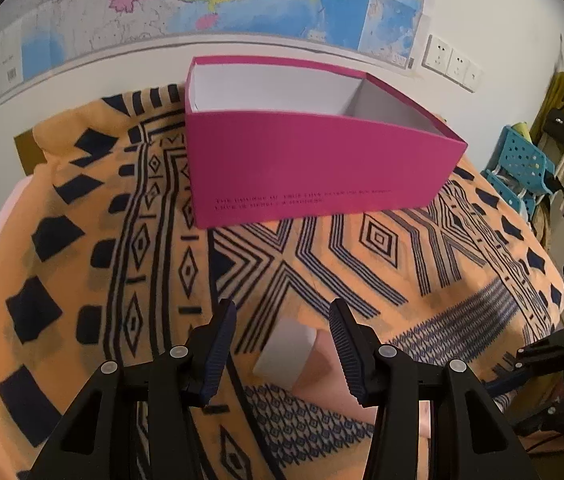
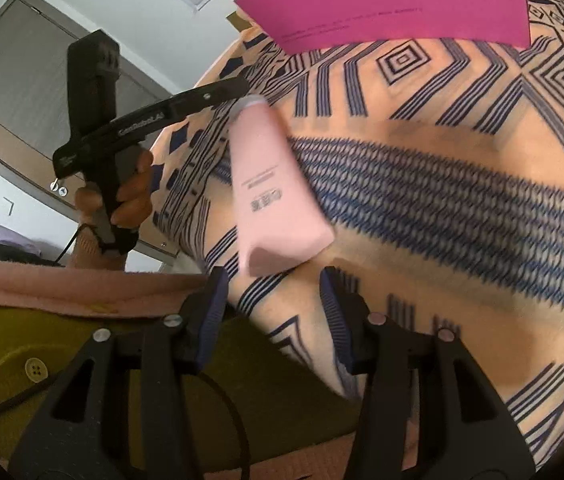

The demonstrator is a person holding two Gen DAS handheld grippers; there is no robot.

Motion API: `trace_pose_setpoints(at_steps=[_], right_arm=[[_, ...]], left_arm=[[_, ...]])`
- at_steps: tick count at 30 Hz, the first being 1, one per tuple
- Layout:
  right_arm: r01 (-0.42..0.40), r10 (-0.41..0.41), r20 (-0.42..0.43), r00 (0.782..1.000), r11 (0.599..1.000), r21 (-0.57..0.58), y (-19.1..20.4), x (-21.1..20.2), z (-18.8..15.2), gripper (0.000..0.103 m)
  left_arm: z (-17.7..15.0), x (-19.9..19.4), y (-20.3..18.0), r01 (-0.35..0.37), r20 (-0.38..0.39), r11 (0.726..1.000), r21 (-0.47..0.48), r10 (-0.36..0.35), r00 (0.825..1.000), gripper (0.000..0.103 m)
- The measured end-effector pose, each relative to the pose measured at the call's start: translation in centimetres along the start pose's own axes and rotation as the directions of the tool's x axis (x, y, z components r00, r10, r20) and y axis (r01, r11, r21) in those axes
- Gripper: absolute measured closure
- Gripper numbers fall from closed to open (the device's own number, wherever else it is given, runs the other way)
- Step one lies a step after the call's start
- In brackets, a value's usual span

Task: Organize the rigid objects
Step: 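Move both grippers to the salmon-pink tube and grasp it, then lift the salmon-pink tube and carry it toward the shoebox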

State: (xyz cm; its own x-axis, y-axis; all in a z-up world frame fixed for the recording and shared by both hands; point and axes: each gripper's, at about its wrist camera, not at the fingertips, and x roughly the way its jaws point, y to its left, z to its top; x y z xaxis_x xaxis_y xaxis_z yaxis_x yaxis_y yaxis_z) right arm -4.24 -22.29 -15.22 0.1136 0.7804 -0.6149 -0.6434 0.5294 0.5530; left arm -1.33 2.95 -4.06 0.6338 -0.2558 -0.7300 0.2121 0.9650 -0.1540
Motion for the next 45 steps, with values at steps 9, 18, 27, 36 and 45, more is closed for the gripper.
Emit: trace_pose_setpoints(at_steps=[9,18,27,36,45], right_arm=[[-0.042,0.040,0.047,0.998,0.998,0.041,0.3,1.3,1.5,0.053],[-0.082,0.061,0.148,0.987,0.987,0.140,-1.8,0.5,2.0,0.053],[0.014,-0.047,0.215,0.976,0.988,0.151,-3.8,-0.9,4.9,0.053],[0.099,-0.137,0.272,0.952,0.984,0.151,-5.7,-1.9,8.5,0.053],[0.182,-0.218,0.256,0.942,0.971,0.157,-7.2,-2.1,8.8,0.053]], left_arm=[[-0.9,0.8,0.2,0.057,-0.047,0.998,-0.031,-0.058,0.997,0.054],[-1.1,1.0,0.9,0.095,-0.052,0.991,-0.092,-0.101,0.994,0.049],[-0.9,1.3,0.0,0.100,-0.055,0.989,-0.106,-0.107,0.993,0.047],[-0.3,2.1,-1.2,0.094,-0.061,0.989,-0.114,-0.101,0.993,0.047],[0.0,2.4,-1.9,0.055,-0.066,0.995,-0.084,-0.061,0.996,0.048]])
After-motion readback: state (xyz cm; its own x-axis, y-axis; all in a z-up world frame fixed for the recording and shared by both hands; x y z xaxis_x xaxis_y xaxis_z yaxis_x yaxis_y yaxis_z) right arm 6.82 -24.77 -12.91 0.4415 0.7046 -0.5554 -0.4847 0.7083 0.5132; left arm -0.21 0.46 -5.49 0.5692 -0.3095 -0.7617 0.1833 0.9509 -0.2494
